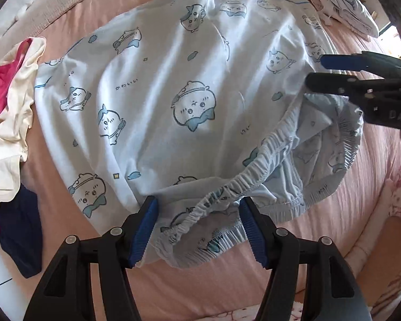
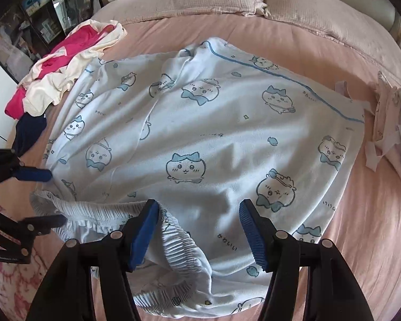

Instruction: Fold clothes

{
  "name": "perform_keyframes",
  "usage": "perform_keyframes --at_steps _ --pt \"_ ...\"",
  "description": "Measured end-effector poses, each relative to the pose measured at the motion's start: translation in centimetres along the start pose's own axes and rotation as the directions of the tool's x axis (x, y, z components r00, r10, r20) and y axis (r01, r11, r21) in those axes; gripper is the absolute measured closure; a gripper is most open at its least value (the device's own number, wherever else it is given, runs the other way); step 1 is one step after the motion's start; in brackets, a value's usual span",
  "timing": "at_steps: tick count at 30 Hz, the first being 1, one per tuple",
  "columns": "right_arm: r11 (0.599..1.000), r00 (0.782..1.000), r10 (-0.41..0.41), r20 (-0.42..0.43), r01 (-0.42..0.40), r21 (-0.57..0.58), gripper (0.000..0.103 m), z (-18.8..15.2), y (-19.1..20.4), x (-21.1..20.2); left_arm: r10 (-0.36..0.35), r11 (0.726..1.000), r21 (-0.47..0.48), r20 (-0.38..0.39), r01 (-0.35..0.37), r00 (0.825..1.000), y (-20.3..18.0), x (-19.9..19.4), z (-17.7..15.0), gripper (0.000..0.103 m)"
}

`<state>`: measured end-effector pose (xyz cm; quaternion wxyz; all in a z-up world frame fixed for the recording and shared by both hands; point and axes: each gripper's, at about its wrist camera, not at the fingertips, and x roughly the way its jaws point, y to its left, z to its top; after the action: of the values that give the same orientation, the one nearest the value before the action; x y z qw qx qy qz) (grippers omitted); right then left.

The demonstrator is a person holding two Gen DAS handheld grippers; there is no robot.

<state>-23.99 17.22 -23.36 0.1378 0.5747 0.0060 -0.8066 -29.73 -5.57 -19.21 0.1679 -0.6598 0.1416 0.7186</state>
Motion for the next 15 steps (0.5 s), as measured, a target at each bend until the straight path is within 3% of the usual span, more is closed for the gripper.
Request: perform_keyframes --at_steps 3,5,7,10,15 --pt "1.0 1.0 0.008 -0.018 -0.008 0.004 0.041 -0.7 -1.0 -1.2 0.009 0.998 -0.057 0.036 -0.007 0.999 2.1 -0.1 1.3 0.042" --pt "0.998 0.997 -0.057 -0.051 0.056 -0.02 0.041 -1.9 -1.3 -2.1 0.018 0.996 -0.083 0.069 -0.013 0.997 3.4 -0.1 2.7 0.042" --pt "0.994 0.992 -0.106 -0.074 0.105 -0.016 0.041 -3.3 -1.6 -3.0 0.012 0.996 -0.084 0.084 -0.005 0.996 4.3 0.4 4.2 0.042" --pt "0.993 0.988 -0.107 -0.114 0.112 0.044 0.041 -5.2 -1.6 -3.7 0.011 0.999 -0.047 0.12 -0.005 0.993 5.6 1.0 5.6 0.042" --pt "0.974 0.964 -0.216 -0.157 0.224 0.035 0.041 -5.4 1.9 0.0 -0.007 1.0 -0.019 0.191 0.011 0.982 8.2 1.6 4.7 0.042"
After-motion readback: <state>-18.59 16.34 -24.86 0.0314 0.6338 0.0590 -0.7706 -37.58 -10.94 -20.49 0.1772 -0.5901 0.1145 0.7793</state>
